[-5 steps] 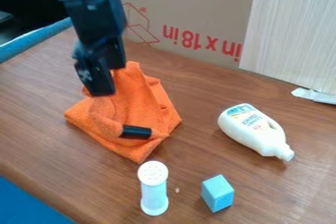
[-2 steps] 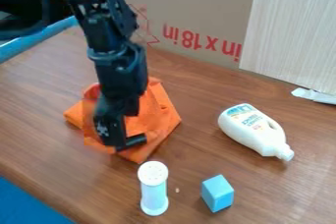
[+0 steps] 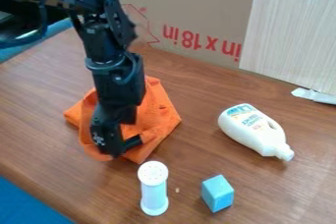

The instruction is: Unfold the cloth from bottom right to top left

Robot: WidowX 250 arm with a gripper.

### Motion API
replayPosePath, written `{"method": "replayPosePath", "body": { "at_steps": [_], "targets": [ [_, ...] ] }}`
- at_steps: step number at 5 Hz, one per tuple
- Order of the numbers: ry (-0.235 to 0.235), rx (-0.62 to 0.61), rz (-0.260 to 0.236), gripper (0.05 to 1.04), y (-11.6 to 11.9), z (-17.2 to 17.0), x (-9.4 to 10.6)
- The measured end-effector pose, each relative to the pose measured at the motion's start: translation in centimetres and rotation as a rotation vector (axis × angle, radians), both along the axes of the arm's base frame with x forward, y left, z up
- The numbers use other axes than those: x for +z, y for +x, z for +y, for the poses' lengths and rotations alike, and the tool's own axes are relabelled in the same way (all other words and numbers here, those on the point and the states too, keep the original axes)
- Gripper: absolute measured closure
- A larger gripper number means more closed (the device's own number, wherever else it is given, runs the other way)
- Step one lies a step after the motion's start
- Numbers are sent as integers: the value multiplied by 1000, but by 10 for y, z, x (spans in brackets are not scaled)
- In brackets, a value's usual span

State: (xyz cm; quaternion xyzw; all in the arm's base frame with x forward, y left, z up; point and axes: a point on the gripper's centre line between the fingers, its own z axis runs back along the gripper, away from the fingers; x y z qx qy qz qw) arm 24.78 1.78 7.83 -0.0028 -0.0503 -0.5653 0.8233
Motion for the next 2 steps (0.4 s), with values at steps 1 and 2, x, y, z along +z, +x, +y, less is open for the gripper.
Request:
{"method": "replayPosePath", "body": {
  "at_steps": [1,2],
  "targets": [
    [-29,-1,17,85,-8,-2,4],
    [-36,-16,13,85,-19,-4,7]
  ]
}}
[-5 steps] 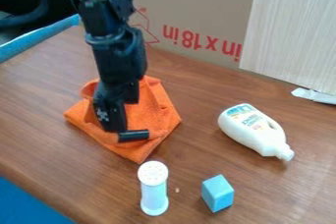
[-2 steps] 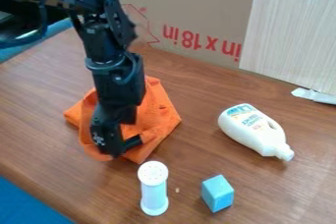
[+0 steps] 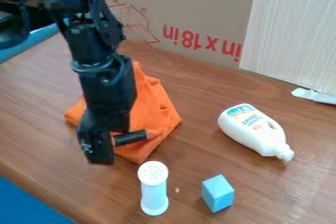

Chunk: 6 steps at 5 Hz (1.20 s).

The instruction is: Unfold the cloth from bottom right to top left

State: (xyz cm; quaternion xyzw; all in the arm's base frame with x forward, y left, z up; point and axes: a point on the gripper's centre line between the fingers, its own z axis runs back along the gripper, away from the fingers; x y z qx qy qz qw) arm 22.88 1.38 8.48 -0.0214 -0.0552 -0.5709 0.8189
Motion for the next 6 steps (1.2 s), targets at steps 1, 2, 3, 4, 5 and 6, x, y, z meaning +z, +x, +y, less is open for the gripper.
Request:
{"method": "replayPosePath", "body": {
  "at_steps": [1,2,3,4,5,6],
  "targets": [
    [13,-4,-4,137,-2,2,-3],
    [23,20,-3,422,0,10,-8],
    [25,30,-15,721,7,15,-4],
    [19,30,-11,931,8,17,1],
    [-30,39,-58,1021,11,17,30],
    [-124,115,-119,1029,26,30,68]
  ]
}}
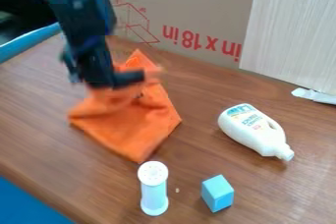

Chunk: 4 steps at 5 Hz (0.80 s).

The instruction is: Unfold the cloth from bottom right to top left

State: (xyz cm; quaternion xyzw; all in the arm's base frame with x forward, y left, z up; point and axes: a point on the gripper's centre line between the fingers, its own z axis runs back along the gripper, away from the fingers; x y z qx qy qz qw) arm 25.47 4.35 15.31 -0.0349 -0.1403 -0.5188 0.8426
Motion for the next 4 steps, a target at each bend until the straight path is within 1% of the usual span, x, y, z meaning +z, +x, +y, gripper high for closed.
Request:
{"method": "replayPosePath", "body": {
  "at_steps": [1,2,3,4],
  "targets": [
    [-72,116,-18,1029,28,20,26],
    [-117,241,-13,1029,63,47,38],
    [-156,371,-2,1029,94,79,42],
    [-173,477,25,1008,108,112,39]
  ]
}}
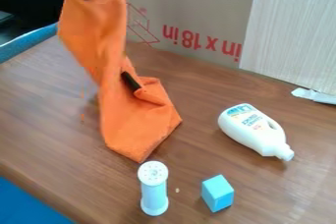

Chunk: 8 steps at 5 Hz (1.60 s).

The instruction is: Unfold the cloth from bottom right to top left

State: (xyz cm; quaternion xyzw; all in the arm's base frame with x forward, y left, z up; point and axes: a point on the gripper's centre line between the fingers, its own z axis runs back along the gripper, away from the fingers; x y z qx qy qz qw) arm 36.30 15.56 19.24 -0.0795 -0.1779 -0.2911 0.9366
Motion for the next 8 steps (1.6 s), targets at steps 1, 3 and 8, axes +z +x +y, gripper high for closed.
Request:
{"method": "replayPosePath", "body": {
  "at_steps": [1,3,8],
  "targets": [
    [6,58,18,863,-2,17,-2],
    [6,56,-33,303,-28,21,13],
    [68,-222,18,83,-66,-41,0]
  ]
}}
